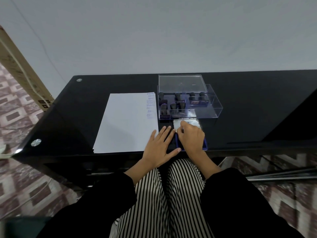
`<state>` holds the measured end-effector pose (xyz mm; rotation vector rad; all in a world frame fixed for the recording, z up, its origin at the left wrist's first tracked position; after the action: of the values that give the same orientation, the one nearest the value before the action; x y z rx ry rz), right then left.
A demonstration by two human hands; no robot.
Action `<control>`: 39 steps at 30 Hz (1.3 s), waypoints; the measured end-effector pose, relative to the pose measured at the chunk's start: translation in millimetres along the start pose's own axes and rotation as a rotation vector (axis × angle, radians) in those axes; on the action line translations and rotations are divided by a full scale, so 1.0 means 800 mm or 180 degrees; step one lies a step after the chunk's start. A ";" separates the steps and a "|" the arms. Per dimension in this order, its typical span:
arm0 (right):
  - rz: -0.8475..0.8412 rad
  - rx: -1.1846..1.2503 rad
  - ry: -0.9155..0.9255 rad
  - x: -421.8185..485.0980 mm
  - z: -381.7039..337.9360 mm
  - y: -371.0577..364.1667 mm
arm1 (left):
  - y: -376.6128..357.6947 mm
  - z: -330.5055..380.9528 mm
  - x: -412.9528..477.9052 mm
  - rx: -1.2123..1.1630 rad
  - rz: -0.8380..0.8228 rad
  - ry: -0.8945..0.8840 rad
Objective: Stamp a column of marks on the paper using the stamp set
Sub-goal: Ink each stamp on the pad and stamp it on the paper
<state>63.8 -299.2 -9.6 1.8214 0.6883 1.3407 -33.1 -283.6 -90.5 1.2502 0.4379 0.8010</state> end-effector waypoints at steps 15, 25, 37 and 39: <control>0.0307 -0.0029 0.0200 -0.018 -0.002 0.012 | 0.001 0.001 -0.001 0.0046 -0.0011 0.0027; 0.0440 -0.0148 0.0305 -0.032 -0.003 0.020 | -0.001 -0.001 -0.001 0.0066 0.0005 0.0044; 0.0321 -0.0070 0.0148 -0.010 0.001 0.006 | 0.000 0.000 -0.001 0.0014 0.0035 0.0028; 0.0311 -0.0024 0.0159 -0.009 0.000 0.004 | 0.001 0.002 -0.001 -0.0001 0.0034 0.0023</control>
<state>61.9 -306.9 -10.6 1.8414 0.6265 1.4548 -33.1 -285.4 -89.2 1.2504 0.4373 0.8147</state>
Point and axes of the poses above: each hand's wrist, its own x-axis towards the middle knuckle, its own y-axis out of the back of the hand, z = x × y, the point moved 10 cm from there along x, towards the middle knuckle, and after that the axes turned 6 degrees about -x, right-handed, at the moved point
